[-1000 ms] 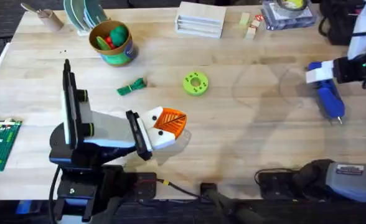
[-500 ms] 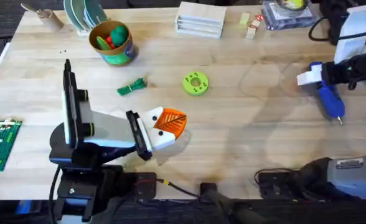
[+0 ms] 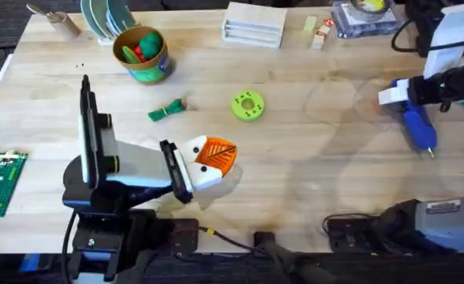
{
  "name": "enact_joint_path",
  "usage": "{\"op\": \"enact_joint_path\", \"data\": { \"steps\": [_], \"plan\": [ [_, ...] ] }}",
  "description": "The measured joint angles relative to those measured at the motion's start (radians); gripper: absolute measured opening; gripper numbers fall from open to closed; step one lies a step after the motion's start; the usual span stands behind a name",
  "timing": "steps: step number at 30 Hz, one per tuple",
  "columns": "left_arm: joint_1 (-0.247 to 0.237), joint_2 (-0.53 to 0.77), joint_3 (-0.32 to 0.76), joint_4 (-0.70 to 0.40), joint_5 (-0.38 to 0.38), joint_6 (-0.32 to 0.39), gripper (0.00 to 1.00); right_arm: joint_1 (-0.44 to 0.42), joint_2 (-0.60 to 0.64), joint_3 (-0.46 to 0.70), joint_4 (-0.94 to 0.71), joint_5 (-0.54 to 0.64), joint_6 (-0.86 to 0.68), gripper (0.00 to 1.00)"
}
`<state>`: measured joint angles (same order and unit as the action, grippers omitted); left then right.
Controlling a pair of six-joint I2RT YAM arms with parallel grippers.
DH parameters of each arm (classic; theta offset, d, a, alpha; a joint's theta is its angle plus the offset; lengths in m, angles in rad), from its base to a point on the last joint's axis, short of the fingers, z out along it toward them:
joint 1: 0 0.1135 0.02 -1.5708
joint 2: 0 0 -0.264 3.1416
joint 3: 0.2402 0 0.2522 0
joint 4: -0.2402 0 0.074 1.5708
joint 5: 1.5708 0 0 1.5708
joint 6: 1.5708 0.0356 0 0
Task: Pick up the gripper from the table and insert it into the empty holder that is missing its gripper. Then pick up a screw, insert it into the mounting hole, and use the screwdriver to tighten it. Finally, clean up the table by picking up the vegetable and placing it into the bucket.
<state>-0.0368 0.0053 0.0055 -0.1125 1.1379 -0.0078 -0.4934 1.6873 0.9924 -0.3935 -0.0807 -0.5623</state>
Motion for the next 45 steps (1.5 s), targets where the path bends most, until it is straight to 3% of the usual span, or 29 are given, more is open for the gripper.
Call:
{"op": "enact_joint_path", "data": {
  "steps": [3, 8, 16, 45],
  "plan": [
    [0.000, 0.000, 0.000, 0.000, 0.000, 0.000, 0.015, 0.000, 0.004, 0.000, 0.007, 0.001, 0.000, 0.689],
    [0.000, 0.000, 0.000, 0.000, 0.000, 0.000, 0.015, -0.002, 0.006, 0.000, 0.013, 0.003, -0.002, 0.448],
    [0.000, 0.000, 0.000, 0.000, 0.000, 0.000, 0.015, -0.003, 0.006, 0.000, 0.013, 0.009, -0.010, 0.245],
    [0.000, 0.000, 0.000, 0.000, 0.000, 0.000, 0.015, -0.003, -0.001, 0.026, -0.004, 0.012, 0.034, 0.190]
  ]
}}
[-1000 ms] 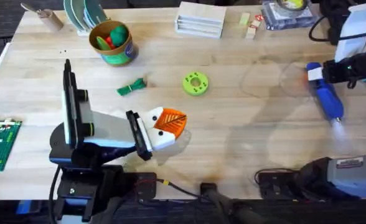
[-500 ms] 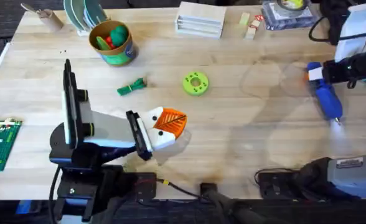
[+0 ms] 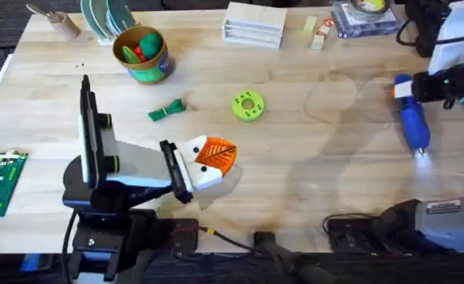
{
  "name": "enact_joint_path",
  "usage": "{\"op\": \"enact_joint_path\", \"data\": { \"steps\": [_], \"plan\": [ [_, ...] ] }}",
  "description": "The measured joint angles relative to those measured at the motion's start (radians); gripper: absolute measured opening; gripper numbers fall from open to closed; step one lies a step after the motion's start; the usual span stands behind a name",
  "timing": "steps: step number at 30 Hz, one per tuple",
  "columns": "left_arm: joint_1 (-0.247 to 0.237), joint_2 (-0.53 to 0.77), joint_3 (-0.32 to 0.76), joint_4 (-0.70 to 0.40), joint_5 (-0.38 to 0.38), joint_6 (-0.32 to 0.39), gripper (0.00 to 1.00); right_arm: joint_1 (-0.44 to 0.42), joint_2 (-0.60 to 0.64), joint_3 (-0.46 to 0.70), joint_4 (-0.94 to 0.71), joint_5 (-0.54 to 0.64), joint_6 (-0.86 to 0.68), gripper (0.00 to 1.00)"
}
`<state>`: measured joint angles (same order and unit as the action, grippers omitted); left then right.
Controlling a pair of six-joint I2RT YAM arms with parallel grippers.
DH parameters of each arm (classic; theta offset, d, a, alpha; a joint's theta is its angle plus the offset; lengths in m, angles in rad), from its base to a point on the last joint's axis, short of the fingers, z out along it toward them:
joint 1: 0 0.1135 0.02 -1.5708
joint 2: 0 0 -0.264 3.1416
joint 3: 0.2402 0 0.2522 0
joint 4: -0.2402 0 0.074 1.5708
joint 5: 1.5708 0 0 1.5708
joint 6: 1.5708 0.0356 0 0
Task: Pick up the gripper from the table and insert it into the empty holder that is missing its gripper. Then pick up a screw, insert it into the mounting hole, and use the screwdriver to tighten it. Finally, clean up the table by picking up the vegetable and placing it into the bucket.
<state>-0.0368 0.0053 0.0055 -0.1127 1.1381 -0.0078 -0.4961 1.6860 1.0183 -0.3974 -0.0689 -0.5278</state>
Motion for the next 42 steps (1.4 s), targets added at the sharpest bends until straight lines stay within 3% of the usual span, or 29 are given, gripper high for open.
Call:
{"op": "enact_joint_path", "data": {
  "steps": [17, 32, 38, 42],
  "plan": [
    [0.000, 0.000, 0.000, 0.001, -0.005, 0.000, 0.015, 0.009, -0.401, 0.028, -0.065, -0.003, 0.120, 0.163],
    [0.000, 0.000, 0.000, 0.001, -0.005, 0.000, 0.015, 0.140, -0.773, 0.025, -0.179, -0.009, 0.262, 0.140],
    [0.000, 0.000, 0.000, 0.001, -0.005, 0.000, 0.015, 0.174, -0.975, -0.107, -0.120, -0.105, 0.362, 0.132],
    [0.000, 0.000, 0.000, 0.001, -0.005, 0.000, 0.015, 0.232, -1.080, -0.273, 0.083, -0.212, 0.493, 0.127]
  ]
}}
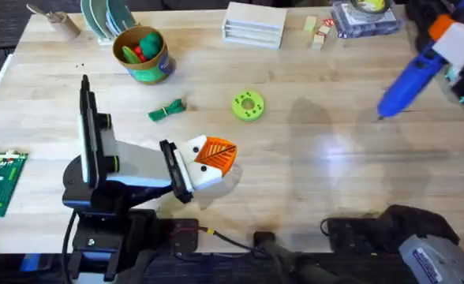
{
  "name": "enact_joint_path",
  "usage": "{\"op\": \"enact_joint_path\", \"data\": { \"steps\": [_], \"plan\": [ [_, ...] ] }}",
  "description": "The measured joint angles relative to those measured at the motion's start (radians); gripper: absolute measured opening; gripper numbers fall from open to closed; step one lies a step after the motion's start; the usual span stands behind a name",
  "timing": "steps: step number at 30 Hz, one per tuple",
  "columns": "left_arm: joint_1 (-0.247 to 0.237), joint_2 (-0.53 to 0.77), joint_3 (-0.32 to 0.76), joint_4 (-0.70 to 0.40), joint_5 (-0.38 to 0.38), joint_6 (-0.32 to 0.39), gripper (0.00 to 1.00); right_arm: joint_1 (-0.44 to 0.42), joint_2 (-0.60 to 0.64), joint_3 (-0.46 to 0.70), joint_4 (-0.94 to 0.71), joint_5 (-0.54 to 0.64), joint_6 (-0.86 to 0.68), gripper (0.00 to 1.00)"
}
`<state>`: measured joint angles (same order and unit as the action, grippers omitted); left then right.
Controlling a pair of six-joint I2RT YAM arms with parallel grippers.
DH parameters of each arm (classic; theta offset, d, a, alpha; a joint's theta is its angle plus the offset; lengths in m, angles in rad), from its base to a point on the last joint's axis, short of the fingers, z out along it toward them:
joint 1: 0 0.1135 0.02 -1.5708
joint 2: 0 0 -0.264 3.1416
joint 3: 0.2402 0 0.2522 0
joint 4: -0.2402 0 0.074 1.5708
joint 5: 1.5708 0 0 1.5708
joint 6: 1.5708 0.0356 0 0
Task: Pick up the gripper from the table and insert it into the empty holder that is missing its gripper. Then pick up a screw, insert it into the mounting hole, and use the screwdriver to tighten it. Finally, clean up the table by picking up the vegetable and placing it into the bucket.
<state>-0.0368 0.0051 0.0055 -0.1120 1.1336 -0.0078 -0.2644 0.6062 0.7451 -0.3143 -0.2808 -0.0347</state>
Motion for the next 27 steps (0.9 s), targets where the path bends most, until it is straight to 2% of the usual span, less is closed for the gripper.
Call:
{"op": "enact_joint_path", "data": {
  "steps": [6, 11, 17, 27],
  "plan": [
    [0.000, 0.000, 0.000, 0.000, 0.000, 0.000, 0.015, 0.180, -0.098, -0.172, 0.356, -0.084, 0.192, 0.119],
    [0.000, 0.000, 0.000, 0.000, 0.000, 0.000, 0.015, 0.390, -0.084, -0.252, 0.633, -0.110, 0.258, 0.114],
    [0.000, 0.000, 0.000, 0.000, 0.000, 0.000, 0.015, 0.631, 0.042, -0.285, 0.906, -0.125, 0.274, 0.108],
    [0.000, 0.000, 0.000, 0.000, 0.000, 0.000, 0.015, 0.936, 0.361, -0.286, 1.496, -0.130, 0.274, 0.101]
  ]
}}
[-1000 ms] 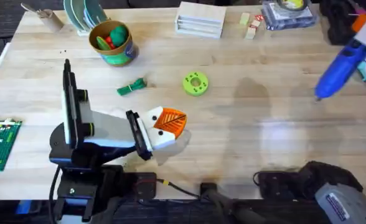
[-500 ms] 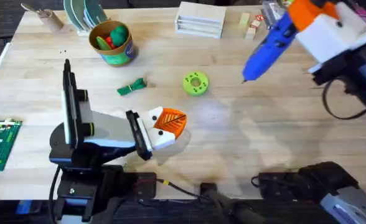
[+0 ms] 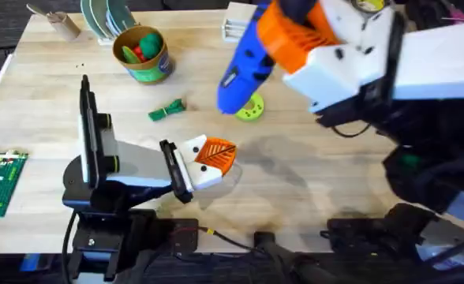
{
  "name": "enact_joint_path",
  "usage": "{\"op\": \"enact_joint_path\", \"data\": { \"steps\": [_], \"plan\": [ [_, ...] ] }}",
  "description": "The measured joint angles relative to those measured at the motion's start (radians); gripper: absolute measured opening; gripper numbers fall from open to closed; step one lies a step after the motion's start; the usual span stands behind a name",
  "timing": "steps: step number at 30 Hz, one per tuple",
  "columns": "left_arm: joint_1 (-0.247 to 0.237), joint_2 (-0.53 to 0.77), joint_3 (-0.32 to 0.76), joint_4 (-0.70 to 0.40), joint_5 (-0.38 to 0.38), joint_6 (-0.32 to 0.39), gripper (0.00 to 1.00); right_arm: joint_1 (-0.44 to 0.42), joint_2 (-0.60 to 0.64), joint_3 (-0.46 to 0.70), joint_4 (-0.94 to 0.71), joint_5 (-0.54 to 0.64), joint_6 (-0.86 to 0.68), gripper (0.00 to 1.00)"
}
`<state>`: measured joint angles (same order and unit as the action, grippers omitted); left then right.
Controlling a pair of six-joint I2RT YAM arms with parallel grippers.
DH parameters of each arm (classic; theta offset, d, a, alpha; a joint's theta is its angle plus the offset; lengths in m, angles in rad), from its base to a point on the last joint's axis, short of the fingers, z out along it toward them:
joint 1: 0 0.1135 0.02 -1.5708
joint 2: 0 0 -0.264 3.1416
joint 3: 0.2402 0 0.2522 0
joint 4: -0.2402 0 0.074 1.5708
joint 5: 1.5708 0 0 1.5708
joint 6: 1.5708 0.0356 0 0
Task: Pick up the gripper from the table and insert it into the empty holder that is missing its gripper. Then pick up a screw, insert it into the mounting hole, and use the screwdriver to tighten it. Finally, clean up the table by picking up the vegetable and placing it into the bucket.
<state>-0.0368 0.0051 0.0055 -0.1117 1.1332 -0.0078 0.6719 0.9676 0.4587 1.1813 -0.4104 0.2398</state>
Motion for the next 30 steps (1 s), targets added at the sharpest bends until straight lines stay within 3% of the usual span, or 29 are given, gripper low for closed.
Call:
{"op": "enact_joint_path", "data": {
  "steps": [5, 10, 30],
  "plan": [
    [0.000, 0.000, 0.000, 0.000, 0.000, 0.000, 0.015, 0.092, 0.119, 0.000, 0.142, -0.003, 0.000, 0.097],
    [0.000, 0.000, 0.000, 0.000, 0.000, 0.000, 0.015, 0.141, 0.158, 0.000, 0.149, -0.003, 0.000, 0.095],
    [0.000, 0.000, 0.000, 0.000, 0.000, 0.000, 0.015, 0.201, 0.210, 0.016, 0.095, -0.003, -0.023, 0.081]
  ]
}}
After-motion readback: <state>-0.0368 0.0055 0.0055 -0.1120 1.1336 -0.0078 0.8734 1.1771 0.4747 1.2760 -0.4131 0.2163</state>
